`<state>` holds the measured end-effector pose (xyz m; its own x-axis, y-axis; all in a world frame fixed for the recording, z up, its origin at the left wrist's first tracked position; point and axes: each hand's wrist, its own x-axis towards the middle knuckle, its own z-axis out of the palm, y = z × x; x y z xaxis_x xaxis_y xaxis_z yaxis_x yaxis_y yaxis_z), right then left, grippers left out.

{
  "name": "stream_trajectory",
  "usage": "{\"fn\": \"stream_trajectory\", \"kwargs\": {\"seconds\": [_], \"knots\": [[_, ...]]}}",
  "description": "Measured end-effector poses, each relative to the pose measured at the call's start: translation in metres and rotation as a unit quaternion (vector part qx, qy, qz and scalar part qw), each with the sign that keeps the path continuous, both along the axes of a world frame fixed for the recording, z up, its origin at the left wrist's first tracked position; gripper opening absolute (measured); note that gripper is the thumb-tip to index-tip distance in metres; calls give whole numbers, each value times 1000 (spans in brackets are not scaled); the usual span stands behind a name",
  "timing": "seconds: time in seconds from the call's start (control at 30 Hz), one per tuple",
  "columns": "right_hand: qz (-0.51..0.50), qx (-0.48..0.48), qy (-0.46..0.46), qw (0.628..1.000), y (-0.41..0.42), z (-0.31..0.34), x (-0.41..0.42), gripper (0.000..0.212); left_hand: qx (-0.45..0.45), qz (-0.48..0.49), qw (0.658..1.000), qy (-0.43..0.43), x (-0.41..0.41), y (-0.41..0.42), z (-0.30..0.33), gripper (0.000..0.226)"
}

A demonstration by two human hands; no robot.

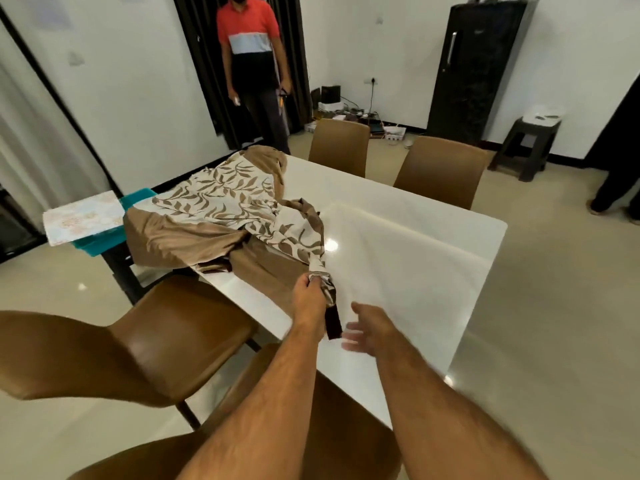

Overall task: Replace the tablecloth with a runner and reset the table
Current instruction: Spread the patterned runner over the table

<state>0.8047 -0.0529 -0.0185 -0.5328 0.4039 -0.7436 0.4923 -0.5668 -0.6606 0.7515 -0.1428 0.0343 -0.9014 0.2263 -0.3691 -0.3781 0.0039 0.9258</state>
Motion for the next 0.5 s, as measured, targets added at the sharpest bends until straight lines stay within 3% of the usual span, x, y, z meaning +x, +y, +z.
{"fn": "stream_trajectory", "kwargs": {"seconds": [0.1,0.23,0.33,0.43,0.5], "knots": [[48,-48,28,997,3,-4,2,43,46,52,996,-47,2,16,10,22],[135,51,88,986,11,10,-21,48,104,82,988,-81,-14,32,15,23],[185,139,36,972,21,14,-44,34,121,104,985,-72,-29,41,21,28],[225,205,-20,952,45,7,-61,41,146,121,979,-73,-49,53,27,31],[234,185,-20,954,64,7,-74,48,147,116,980,-74,-62,69,32,33]]}}
